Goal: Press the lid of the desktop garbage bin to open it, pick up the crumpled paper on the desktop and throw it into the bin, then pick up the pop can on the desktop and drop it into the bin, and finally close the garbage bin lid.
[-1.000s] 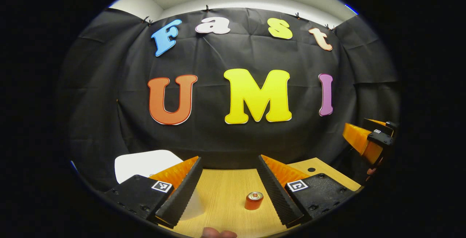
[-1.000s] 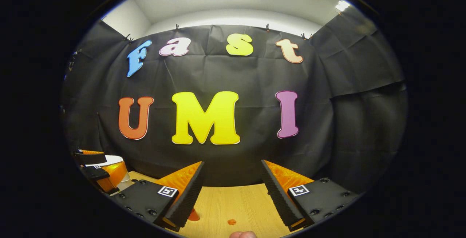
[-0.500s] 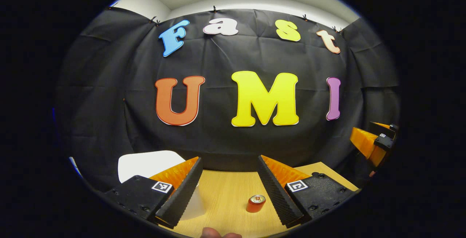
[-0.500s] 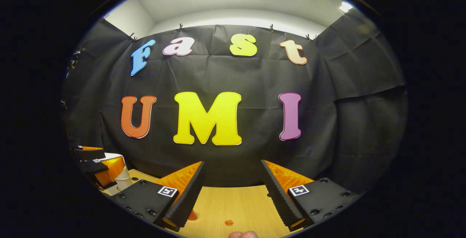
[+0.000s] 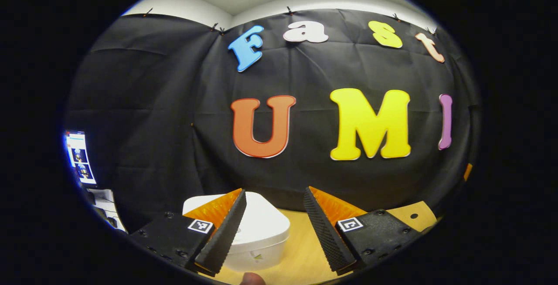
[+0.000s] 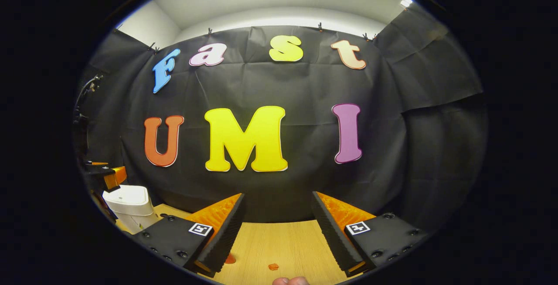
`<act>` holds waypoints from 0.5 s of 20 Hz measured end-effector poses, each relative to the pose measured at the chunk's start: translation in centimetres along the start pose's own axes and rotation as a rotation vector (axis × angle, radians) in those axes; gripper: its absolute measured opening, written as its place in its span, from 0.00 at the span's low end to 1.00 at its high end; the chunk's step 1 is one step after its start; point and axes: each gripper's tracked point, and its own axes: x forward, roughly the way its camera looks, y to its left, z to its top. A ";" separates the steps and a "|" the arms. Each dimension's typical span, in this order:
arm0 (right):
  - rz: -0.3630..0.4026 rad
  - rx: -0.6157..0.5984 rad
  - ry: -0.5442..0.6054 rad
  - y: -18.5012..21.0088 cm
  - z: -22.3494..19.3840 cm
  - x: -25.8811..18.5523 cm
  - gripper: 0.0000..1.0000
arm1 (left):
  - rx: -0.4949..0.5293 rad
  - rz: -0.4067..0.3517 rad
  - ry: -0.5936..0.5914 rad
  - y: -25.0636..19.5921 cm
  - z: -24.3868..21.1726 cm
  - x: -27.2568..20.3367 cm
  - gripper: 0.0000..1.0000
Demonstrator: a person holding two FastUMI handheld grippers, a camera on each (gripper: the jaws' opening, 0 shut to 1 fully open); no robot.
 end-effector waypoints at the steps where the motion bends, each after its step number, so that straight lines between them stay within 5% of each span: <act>1: 0.011 -0.009 0.007 -0.2 -0.2 0.2 0.95 | 0.001 0.041 0.015 1.1 -0.5 0.5 0.87; 5: 0.043 -0.029 0.016 -0.8 -0.3 0.5 0.95 | 0.008 0.164 0.072 4.7 -2.4 2.0 0.82; 10: 0.104 -0.049 0.017 -1.0 -0.4 0.6 0.95 | 0.023 0.227 0.142 5.6 -4.9 3.0 0.72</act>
